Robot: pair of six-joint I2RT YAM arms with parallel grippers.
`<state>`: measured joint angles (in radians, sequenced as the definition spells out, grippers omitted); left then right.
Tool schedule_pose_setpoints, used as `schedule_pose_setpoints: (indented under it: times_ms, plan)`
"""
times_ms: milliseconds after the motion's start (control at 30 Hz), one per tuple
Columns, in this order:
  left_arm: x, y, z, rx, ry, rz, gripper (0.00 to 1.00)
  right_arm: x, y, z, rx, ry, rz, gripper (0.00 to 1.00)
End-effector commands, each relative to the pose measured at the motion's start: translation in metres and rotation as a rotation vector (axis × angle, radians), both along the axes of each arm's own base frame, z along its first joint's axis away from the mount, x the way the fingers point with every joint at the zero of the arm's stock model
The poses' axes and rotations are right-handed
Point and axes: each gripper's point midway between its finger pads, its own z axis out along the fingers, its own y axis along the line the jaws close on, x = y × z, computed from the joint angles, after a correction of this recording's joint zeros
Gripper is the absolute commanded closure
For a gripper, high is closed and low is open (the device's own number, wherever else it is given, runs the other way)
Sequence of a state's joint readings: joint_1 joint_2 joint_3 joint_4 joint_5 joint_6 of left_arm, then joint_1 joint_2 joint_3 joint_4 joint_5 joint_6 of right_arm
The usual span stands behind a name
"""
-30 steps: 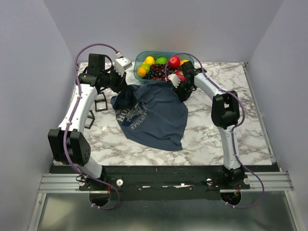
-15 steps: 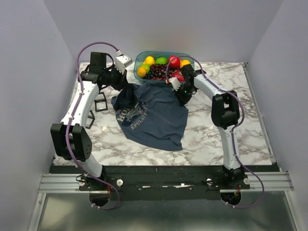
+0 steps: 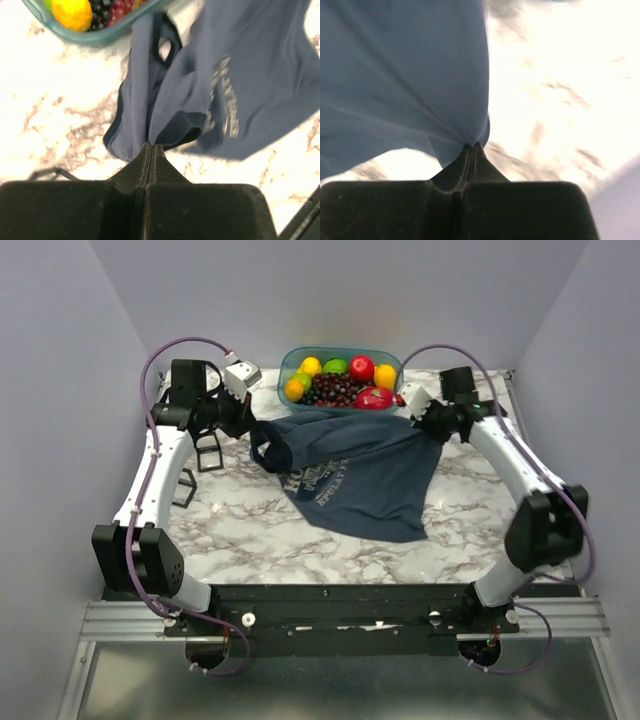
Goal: Remove the brooch from the garment
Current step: Adjust the crumpled clothing at the center of the board.
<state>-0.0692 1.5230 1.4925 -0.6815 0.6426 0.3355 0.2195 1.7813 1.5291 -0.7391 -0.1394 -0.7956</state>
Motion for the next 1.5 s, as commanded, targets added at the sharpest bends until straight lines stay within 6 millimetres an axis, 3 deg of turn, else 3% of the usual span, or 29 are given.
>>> schedule_pose_setpoints:
  times_ms: [0,33,100,167,200,233,333,367,400,467,500,533,700,833,967,1267,1467]
  plan:
    - [-0.023,0.001,-0.009,-0.035,0.028,0.015,1.00,-0.021,-0.010,0.049,-0.123,-0.315,0.173,0.99]
    - [-0.022,0.001,-0.015,-0.036,0.035,0.025,1.00,-0.030,-0.007,0.050,-0.117,-0.337,0.203,0.99]
    - [-0.019,0.004,-0.032,-0.027,0.069,0.050,1.00,-0.064,-0.002,0.022,-0.135,-0.287,0.286,0.99]
    - [-0.004,0.003,-0.042,-0.046,0.087,0.082,1.00,-0.102,0.009,-0.019,-0.145,-0.178,0.385,0.99]
    - [0.002,0.004,-0.045,-0.046,0.092,0.099,0.98,-0.117,0.014,-0.028,-0.141,-0.145,0.422,0.98]
    - [0.013,0.004,-0.055,-0.051,0.115,0.115,0.80,-0.134,0.020,-0.038,-0.117,-0.089,0.463,0.90]
    - [0.032,0.008,-0.050,-0.045,0.135,0.181,0.58,-0.149,0.030,-0.044,-0.040,-0.025,0.445,0.74]
    - [0.033,0.010,-0.046,-0.043,0.131,0.188,0.55,-0.152,0.029,-0.041,-0.026,0.004,0.408,0.65]
    - [0.031,0.010,-0.045,-0.038,0.131,0.184,0.47,-0.145,0.033,-0.027,-0.005,-0.018,0.386,0.62]
    - [0.015,0.005,-0.036,-0.059,0.110,0.145,0.46,-0.137,0.037,-0.009,0.042,-0.045,0.336,0.55]
    - [0.000,0.002,-0.052,-0.065,0.144,0.111,0.45,-0.134,0.038,-0.002,0.067,-0.058,0.325,0.53]
    - [-0.013,-0.007,-0.043,-0.105,0.123,0.064,0.44,-0.128,0.044,0.011,0.104,-0.093,0.328,0.52]
    - [-0.068,-0.030,-0.093,-0.167,0.359,-0.020,0.54,-0.110,0.053,0.019,0.191,-0.062,0.191,0.50]
    - [-0.095,-0.037,-0.119,-0.164,0.463,-0.058,0.55,-0.099,0.056,0.021,0.219,-0.050,0.151,0.50]
    - [-0.098,-0.040,-0.141,-0.105,0.479,-0.055,0.47,-0.086,0.060,0.022,0.226,-0.050,0.124,0.50]
    - [-0.096,-0.053,-0.185,0.014,0.526,-0.041,0.46,-0.060,0.058,0.018,0.209,-0.046,0.051,0.50]
    - [-0.081,-0.049,-0.194,0.065,0.500,0.026,0.45,-0.057,0.061,0.019,0.223,-0.042,0.049,0.50]
